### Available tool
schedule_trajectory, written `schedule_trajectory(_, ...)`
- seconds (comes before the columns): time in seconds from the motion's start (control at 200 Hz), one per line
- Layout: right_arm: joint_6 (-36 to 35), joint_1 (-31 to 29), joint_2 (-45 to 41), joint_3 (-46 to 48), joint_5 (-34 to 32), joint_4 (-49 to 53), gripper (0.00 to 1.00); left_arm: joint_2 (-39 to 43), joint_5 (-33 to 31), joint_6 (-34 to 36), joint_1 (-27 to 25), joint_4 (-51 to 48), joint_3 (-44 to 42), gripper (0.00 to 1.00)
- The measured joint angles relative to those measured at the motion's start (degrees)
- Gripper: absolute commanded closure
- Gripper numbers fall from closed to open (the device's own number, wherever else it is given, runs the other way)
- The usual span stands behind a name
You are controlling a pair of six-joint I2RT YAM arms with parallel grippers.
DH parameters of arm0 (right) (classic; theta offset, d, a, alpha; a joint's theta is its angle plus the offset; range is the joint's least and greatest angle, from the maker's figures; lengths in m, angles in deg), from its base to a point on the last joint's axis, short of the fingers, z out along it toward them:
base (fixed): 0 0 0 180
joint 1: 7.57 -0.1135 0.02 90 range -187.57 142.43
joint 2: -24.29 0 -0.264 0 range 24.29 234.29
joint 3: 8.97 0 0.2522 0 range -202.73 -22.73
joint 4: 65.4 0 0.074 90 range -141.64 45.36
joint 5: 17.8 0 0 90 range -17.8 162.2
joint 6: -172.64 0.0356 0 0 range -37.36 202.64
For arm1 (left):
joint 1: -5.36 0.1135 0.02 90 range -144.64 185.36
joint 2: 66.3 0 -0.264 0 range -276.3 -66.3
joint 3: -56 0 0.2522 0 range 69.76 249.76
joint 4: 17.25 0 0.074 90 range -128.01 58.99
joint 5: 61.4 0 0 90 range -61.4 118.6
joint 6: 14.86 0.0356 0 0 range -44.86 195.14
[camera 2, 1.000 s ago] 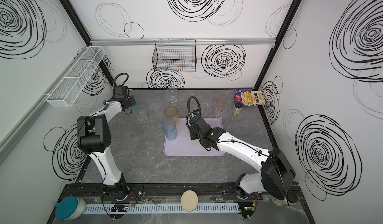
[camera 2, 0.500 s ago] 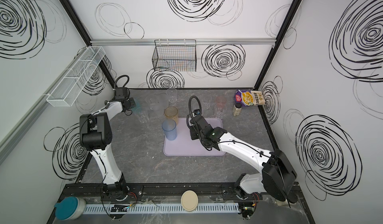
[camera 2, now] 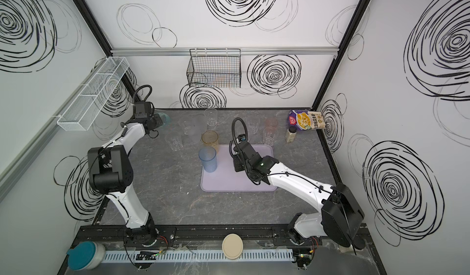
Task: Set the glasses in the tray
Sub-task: 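Reach the left gripper to the teal glass near the far corner and grasp it, then carry the teal glass with the left gripper over the tray beside the blue glass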
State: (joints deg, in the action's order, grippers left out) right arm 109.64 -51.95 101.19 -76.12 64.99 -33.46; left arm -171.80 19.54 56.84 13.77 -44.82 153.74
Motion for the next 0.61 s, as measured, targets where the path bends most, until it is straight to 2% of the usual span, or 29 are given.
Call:
schedule_trajectory(0.145, 0.1, 1.0, -0.1, 0.0, -0.8, 1.0, 0.50, 9.9, -1.5, -0.6, -1.9, 0.1, -1.7, 1.00)
schedule_trajectory(0.275, 0.3, 2.5, -1.7, 0.8, -1.1, 1.2, 0.50, 18.1, -2.8, -0.6, -6.4, 0.1, -3.7, 1.00)
schedule_trajectory(0.43, 0.2, 3.9, -4.7, 2.6, -1.6, 1.2, 0.50, 25.1, -4.1, 1.2, -17.0, -1.7, -4.5, 1.00)
schedule_trajectory(0.605, 0.3, 6.2, -6.2, 2.9, -2.0, 1.2, 0.50, 27.2, -1.7, 3.6, -30.5, -6.1, -4.5, 1.00)
